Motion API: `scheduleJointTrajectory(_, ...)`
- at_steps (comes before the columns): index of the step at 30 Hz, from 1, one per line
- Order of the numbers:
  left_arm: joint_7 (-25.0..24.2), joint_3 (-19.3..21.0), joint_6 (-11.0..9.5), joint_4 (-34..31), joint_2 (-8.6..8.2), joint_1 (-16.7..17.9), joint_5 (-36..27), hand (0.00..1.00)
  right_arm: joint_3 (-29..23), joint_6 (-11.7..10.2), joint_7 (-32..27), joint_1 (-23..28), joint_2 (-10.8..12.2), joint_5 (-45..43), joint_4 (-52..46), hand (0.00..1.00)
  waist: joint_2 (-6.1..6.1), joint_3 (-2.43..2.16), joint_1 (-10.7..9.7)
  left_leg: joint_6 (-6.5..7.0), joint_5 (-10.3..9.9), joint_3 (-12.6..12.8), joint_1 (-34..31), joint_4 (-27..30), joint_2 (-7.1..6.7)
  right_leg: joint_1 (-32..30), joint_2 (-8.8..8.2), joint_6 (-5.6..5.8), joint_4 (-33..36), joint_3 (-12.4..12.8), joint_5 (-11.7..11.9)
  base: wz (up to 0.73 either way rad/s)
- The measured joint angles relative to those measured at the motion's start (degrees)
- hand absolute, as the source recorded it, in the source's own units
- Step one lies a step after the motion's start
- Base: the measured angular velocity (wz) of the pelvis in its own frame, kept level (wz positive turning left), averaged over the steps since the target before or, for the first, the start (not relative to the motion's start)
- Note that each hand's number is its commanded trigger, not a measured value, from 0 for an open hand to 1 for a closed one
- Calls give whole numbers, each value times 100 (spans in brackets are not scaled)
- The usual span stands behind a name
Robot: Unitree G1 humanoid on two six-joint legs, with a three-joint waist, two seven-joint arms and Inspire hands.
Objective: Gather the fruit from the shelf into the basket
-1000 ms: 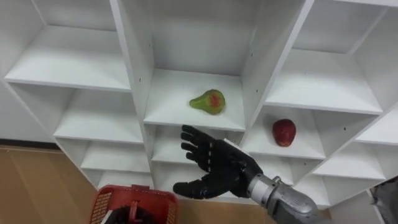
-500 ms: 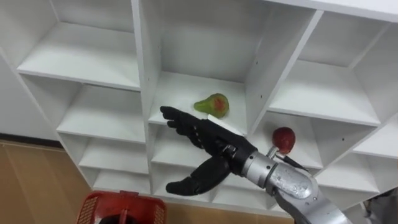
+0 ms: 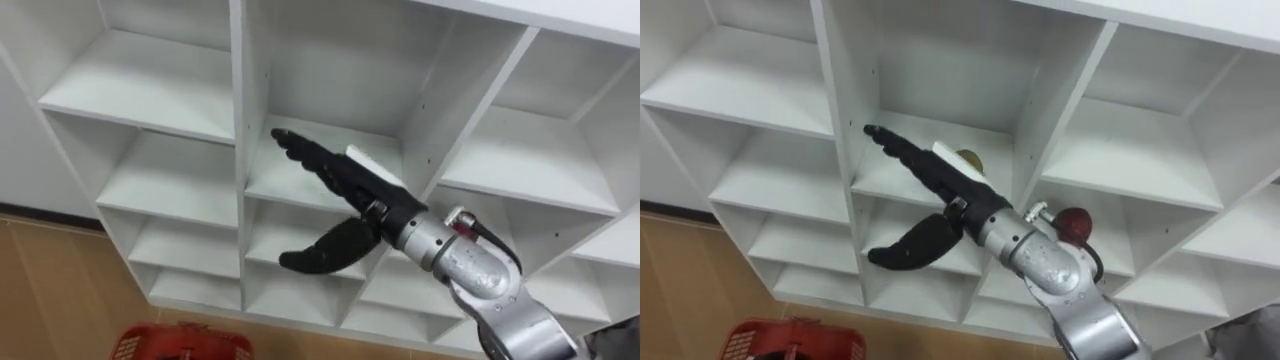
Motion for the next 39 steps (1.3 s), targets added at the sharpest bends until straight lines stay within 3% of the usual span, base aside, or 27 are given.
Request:
scheduleJointTrajectory(3, 6, 77, -1, -214, 12, 4, 188, 100, -85, -100, -153, -113, -30, 68, 0, 0, -94, 28, 36, -12, -8, -54, -29, 40, 1, 26, 7, 0, -32, -19, 0, 11)
scheduleJointTrajectory(7, 12, 89, -4, -365, 24, -6, 188, 100, -82, -163, -376, -132, -52, 104, 87, 0, -184, -5, 109, -11, -9, -65, -59, 53, -6, 31, 7, -3, -71, -38, 3, 2)
scheduleJointTrajectory(13, -53, 153, -15, -408, 62, -16, 331, 100, -134, -287, -807, -200, -108, 149, 550, 0, -266, -3, 173, -11, -9, -111, -56, 61, -10, 65, 1, -3, -73, -93, 3, 5)
scheduleJointTrajectory(19, -185, 521, 11, -408, 140, 34, 685, 100, -697, -311, -1311, -569, -121, 445, 1369, 0, -400, 10, 155, -16, -40, -250, -235, 201, -17, 20, -11, -3, -82, -259, 3, 12)
scheduleJointTrajectory(23, -249, 558, 62, -408, 219, 34, 749, 100, -756, -311, -1417, -684, -350, 719, 1670, 0, -493, -21, 154, -24, -62, -347, -309, 268, -17, 16, -4, -2, -83, -359, 2, 14)
scheduleJointTrajectory(25, -247, 557, 70, -410, 268, 34, 808, 100, -745, -316, -1511, -759, -507, 931, 1947, 0, -566, -14, 179, -26, -61, -358, -306, 270, -13, 36, -2, -2, -85, -410, 2, 10)
scheduleJointTrajectory(30, -248, 558, 144, -485, 356, 16, 810, 100, -745, -316, -1616, -764, -529, 1357, 2149, 0, -725, 8, 171, -22, -92, -474, -405, 409, -22, 48, -13, -1, -83, -563, 3, 13)
scheduleJointTrajectory(39, -263, 546, 236, -518, 431, -24, 809, 100, -724, -319, -1617, -1075, -548, 1531, 2813, 0, -689, 58, 174, 0, -309, -627, -790, 970, -29, -26, 16, 1, -72, -644, 4, 6)
